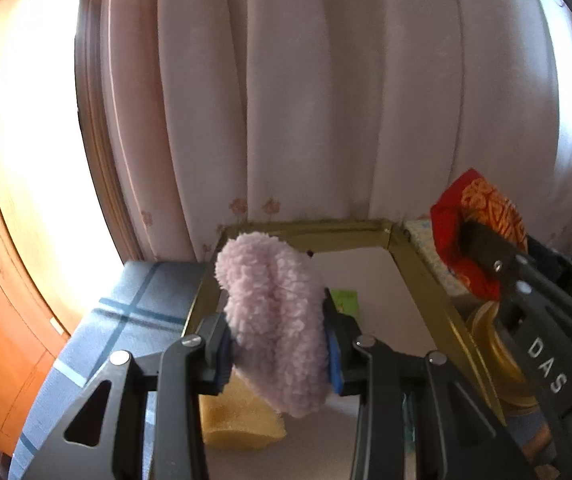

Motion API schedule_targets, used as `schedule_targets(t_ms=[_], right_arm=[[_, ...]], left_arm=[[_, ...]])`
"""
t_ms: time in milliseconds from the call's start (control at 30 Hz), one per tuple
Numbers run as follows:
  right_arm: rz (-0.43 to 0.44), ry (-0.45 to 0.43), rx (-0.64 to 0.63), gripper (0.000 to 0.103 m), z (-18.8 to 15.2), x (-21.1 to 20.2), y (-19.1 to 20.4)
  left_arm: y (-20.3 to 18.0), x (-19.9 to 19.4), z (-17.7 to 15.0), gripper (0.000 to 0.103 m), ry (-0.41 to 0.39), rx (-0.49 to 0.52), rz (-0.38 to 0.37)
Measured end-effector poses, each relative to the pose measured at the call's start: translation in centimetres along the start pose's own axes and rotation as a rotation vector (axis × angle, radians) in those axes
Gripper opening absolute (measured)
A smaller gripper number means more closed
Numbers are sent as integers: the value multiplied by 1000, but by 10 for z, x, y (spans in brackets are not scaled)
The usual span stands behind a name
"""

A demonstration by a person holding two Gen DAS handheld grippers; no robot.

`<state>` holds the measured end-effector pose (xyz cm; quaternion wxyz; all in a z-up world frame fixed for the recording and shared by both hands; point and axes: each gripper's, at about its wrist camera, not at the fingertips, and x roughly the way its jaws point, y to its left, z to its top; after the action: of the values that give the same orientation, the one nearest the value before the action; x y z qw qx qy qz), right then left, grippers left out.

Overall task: Organize soft objects
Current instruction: 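Carry the pink puff and red pouch over the gold tin tray, then open both tools to drop the puff and pouch into the tray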

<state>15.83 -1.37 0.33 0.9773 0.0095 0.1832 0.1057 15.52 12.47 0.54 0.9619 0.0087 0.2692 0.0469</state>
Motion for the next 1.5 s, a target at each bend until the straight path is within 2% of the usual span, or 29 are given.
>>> schedule_targets(t_ms=[433,733,833,933,1033,1100,1133,1200,1233,1267,1333,1433,1500], right_arm=[[12,33,4,33,2,7,-2],[55,67,-7,34,1,16,-1],[84,82,-5,43,0,19,-1],[108,72,-10,47,0,17,-1],[108,43,-37,58,-2,11,4],[100,-6,-46,63,-2,3,6],[87,-30,-46,63,-3,-1,6],[17,-92,-50,63,-3,-13,5],[-18,-119,-50,67,-4,-19,3],[-43,-137,-48,75,-4,-23,2],[-113,-189,-29,84,-4,-36,-4],[-160,-265,25,87,-8,-53,-16],[-172,-267,47,88,-10,-56,-21]], left_arm=[[-2,10,-1,35,30,24,29],[-3,9,-1,35,38,24,36],[-3,9,-1,38,41,19,38],[-2,10,-1,45,40,14,43],[-3,8,-2,60,28,23,65],[-3,4,-2,79,8,23,87],[-3,2,-2,82,-7,22,97],[-4,-4,-3,96,-40,25,115],[-4,-7,-3,99,-51,26,121],[-5,-10,-4,103,-68,27,126],[-6,-17,-4,103,-104,27,138],[-9,-27,-6,103,-157,32,147],[-11,-31,-8,103,-178,40,140]])
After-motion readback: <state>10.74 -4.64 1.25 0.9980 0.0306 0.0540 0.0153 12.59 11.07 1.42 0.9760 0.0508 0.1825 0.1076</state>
